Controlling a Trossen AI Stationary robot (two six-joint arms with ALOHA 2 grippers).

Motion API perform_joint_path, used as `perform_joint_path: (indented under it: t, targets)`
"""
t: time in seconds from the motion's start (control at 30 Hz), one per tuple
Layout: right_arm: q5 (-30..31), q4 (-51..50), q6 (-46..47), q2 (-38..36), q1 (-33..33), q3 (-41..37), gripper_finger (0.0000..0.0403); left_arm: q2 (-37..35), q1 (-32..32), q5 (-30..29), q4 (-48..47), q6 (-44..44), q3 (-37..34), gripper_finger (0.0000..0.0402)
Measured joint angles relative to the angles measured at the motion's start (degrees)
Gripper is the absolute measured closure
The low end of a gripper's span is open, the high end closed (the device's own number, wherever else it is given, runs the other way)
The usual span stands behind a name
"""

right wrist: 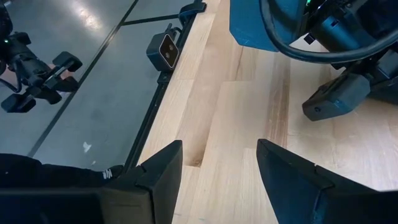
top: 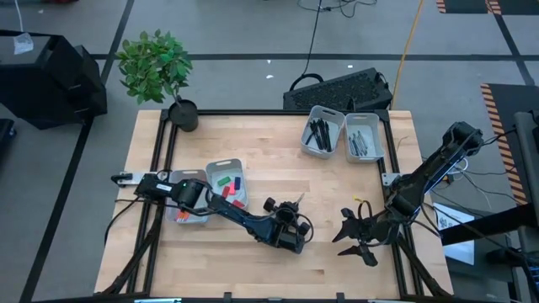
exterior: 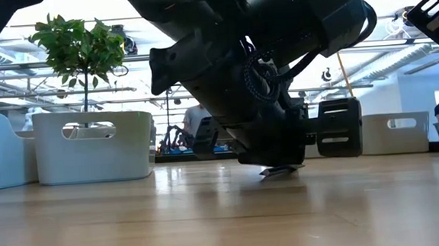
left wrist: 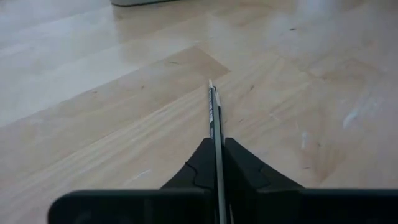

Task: Sort crayons/erasers/pens/pencils in bins
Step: Put the black pencil into the bottom left gray bin

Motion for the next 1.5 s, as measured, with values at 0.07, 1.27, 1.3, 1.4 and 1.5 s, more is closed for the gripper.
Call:
perform_joint_path:
  t: [0.07, 1.27, 1.3, 1.4, 1.5]
  targets:
    - [0.00, 0.00, 0.00, 0.00, 0.00, 0.00, 0.0202, 0.00, 0.00, 0.00, 0.00, -0.51, 0.00, 0.0385]
    - [10.93, 3.07, -25.09, 0.02, 0.46, -0.04, 0.0202, -2.10, -4.12, 2.73, 4.66, 4.11, -0.11, 0.0386]
    - [10.93, 3.13, -25.09, 0.02, 0.46, -0.04, 0.0202, -2.31, -4.33, 2.78, 4.60, 4.02, -0.11, 0.0386]
    - [10.91, 3.39, -25.09, 0.02, 0.46, -0.04, 0.0202, -3.45, -4.55, 3.16, 4.41, 4.19, -0.15, 0.0378]
    - [11.03, 3.59, -25.47, 0.02, 0.44, -0.04, 0.0202, -5.21, -4.76, 2.90, 4.20, 6.10, -0.15, 0.0379]
